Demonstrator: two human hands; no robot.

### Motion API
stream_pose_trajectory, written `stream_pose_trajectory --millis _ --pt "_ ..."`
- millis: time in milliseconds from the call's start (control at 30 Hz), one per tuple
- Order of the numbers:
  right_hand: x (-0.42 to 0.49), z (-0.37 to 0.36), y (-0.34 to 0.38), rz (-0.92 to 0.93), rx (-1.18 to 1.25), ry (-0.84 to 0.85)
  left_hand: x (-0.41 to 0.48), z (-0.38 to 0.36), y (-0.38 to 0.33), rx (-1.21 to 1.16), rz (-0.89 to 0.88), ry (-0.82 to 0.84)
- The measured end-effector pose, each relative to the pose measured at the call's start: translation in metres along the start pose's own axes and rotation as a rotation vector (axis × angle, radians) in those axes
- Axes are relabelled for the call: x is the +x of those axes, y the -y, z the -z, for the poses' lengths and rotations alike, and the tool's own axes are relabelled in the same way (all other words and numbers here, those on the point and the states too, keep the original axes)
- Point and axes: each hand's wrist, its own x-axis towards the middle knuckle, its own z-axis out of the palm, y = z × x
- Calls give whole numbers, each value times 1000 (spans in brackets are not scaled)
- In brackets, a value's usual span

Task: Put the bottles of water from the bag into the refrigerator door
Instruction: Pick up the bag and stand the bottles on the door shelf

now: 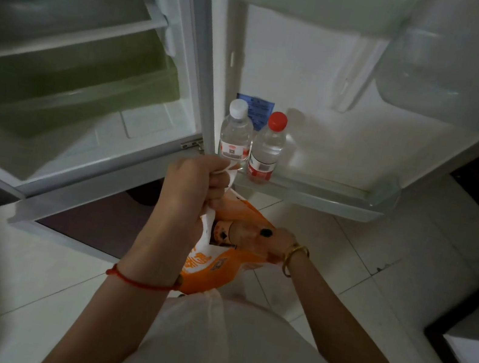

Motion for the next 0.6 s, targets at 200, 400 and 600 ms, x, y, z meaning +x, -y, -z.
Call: stream_pose_trajectory --millis 200,400,600 --pt "18 -23 -5 -106 480 -193 -1 -2 0 -15 -6 -23" --pt "7 -24 5 156 423 -488 0 3 -5 -89 -47 -90" --pt "-28 7 19 484 181 -617 4 8 -3 -177 -67 -145"
